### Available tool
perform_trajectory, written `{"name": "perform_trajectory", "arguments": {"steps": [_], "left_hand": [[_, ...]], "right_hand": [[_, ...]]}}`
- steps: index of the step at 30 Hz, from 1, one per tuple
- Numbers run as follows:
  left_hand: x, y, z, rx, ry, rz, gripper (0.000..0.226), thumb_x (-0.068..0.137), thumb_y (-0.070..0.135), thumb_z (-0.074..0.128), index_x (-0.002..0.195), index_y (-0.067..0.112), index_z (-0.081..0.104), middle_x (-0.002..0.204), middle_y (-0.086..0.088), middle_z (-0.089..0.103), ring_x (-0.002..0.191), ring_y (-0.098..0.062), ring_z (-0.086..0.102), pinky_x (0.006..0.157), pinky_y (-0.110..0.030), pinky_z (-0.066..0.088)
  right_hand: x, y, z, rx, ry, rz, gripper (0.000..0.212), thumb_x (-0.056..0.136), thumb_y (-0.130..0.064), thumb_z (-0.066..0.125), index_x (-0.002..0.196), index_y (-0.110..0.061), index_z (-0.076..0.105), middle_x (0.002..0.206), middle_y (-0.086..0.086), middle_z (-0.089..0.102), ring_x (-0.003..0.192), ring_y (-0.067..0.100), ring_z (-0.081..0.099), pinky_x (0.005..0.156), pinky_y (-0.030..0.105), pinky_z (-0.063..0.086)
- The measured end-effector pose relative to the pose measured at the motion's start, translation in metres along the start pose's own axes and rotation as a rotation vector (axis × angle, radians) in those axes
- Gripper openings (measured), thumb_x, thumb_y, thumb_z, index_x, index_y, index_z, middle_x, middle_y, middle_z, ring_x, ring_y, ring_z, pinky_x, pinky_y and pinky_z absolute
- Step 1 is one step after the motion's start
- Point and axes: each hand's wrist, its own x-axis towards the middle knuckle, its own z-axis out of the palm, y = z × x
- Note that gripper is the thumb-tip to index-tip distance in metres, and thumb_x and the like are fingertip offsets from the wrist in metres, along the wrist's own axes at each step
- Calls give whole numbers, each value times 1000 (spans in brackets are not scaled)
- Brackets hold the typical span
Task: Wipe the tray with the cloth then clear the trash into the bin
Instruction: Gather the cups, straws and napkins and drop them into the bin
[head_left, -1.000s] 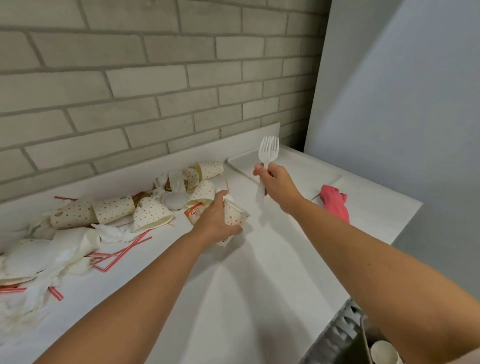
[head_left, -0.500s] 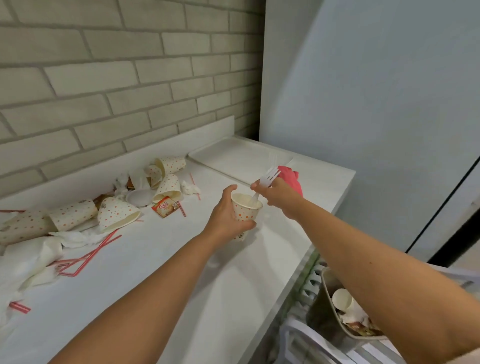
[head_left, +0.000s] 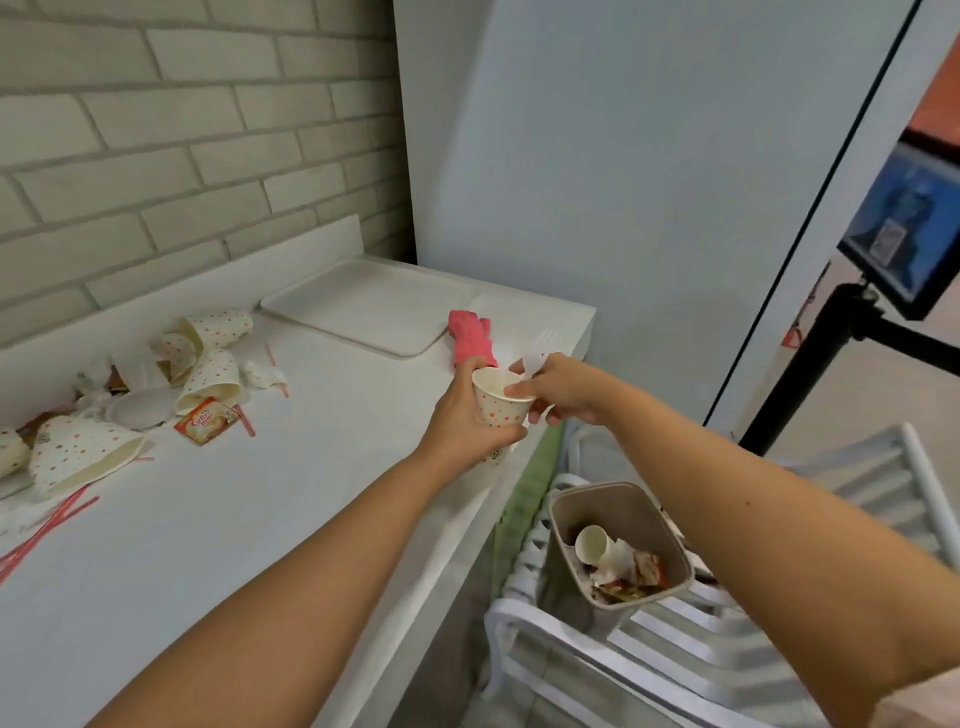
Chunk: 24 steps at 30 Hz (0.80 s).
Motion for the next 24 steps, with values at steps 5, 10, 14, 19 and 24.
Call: {"name": "perform_trajectory", "arguments": {"steps": [5,10,14,19,24], "left_hand": [[6,14,56,-5,-78,10,82,68,19,79,133,23,29,115,0,52,101,-19,54,78,-27,50],[14,16,100,74,-206,28,96,64,25,82,140,23,24,134,2,42,123,-19,45,101,-36,44],[17,12,126,161,-233,-38,99,72,23,79,147,25,13,149,-3,27,136,-20,34,111,-37,35],[24,8,141,210,-195,-101,91,79,20,72,147,27,13,147,-6,26,134,-23,38,111,-37,35],[30,2,143,246,-157,-138,86,81,18,70,147,26,15,144,-5,29,133,-22,38,110,-36,36]], "right_hand": [[-8,41,-42,-31,2,49,6,88,-2,56,85,-6,59,67,8,54,49,12,47,47,21,36],[-10,84,-79,-71,80,100,5,85,3,57,86,-2,58,67,12,55,48,14,47,43,19,40],[-6,131,-94,-136,158,182,13,86,4,57,99,4,58,73,14,58,51,14,51,41,18,42],[3,189,-90,-274,195,357,21,87,2,57,108,5,57,74,13,59,50,16,53,40,20,43],[21,229,-69,-288,162,402,24,90,-4,57,113,1,58,83,12,61,60,20,58,49,25,51]]}}
